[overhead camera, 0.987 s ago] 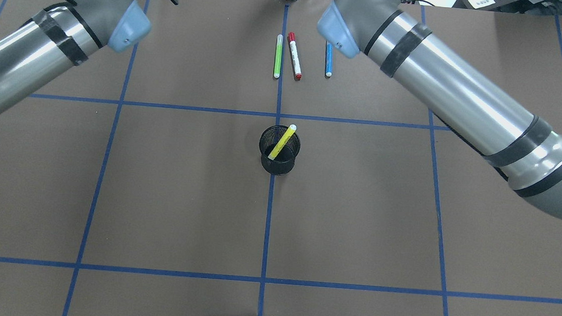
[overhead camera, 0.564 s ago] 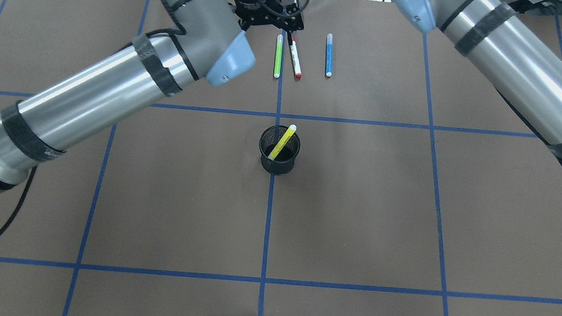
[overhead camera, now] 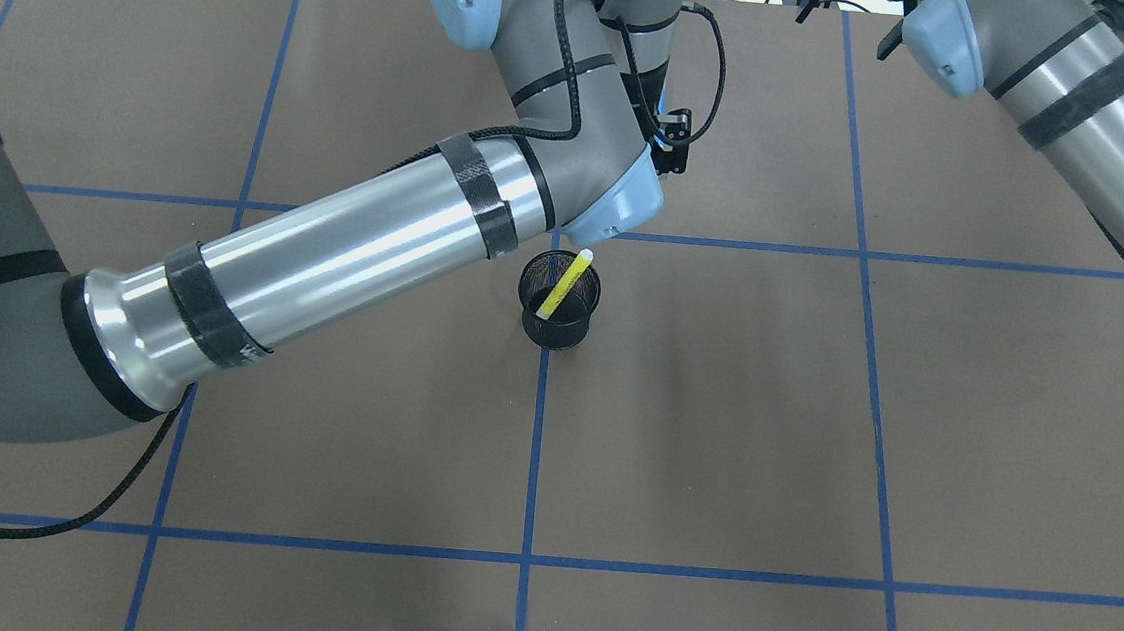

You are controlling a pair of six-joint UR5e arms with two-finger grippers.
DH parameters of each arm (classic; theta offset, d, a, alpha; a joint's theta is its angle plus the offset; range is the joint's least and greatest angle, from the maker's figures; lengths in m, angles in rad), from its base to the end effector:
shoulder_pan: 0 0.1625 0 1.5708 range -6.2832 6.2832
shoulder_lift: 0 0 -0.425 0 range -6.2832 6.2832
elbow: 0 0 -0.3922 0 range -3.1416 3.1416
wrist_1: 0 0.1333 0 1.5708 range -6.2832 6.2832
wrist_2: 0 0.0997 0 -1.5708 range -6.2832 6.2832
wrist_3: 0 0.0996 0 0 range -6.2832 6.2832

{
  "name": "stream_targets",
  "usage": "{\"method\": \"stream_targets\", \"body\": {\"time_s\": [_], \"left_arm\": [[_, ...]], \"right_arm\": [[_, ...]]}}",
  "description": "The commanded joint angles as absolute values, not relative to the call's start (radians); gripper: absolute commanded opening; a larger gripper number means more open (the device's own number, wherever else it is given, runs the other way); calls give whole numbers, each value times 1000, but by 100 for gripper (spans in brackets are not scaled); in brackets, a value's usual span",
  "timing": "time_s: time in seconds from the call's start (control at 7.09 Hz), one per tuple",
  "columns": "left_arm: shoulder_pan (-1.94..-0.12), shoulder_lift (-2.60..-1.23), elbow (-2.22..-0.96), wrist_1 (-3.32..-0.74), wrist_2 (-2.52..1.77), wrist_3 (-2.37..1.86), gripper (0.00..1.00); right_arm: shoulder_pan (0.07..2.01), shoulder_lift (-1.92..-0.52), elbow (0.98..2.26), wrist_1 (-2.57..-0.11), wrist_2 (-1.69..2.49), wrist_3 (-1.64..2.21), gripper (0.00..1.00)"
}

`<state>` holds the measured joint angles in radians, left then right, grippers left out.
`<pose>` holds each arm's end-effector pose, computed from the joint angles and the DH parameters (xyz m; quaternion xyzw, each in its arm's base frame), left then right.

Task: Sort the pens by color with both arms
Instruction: 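Lower the left gripper over the cup toward the yellow highlighter while the right arm withdraws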

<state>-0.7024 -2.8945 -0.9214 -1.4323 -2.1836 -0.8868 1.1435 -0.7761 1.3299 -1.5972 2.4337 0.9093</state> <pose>0.5965 -0.6044 0.0407 -0.0625 0.3800 0.0714 0.9201 -0.2607 -0.7116 0.2597 -0.0643 -0.4636 0.1035 0.8776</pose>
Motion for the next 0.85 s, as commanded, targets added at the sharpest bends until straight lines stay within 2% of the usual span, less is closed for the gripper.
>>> {"method": "stream_targets", "body": {"time_s": [0.0, 0.28, 0.7], "left_arm": [[-672, -2908, -910, -1359, -2181, -876, 98], [-660, -2915, -916, -1306, -2181, -876, 94], [-628, -2915, -911, -1310, -2100, -876, 71]], "right_arm": [[1150, -822, 1364, -1617, 2439, 882, 100], [1152, -827, 1365, -1617, 2439, 871, 100], [1151, -839, 1378, -1615, 2439, 856, 100]]}}
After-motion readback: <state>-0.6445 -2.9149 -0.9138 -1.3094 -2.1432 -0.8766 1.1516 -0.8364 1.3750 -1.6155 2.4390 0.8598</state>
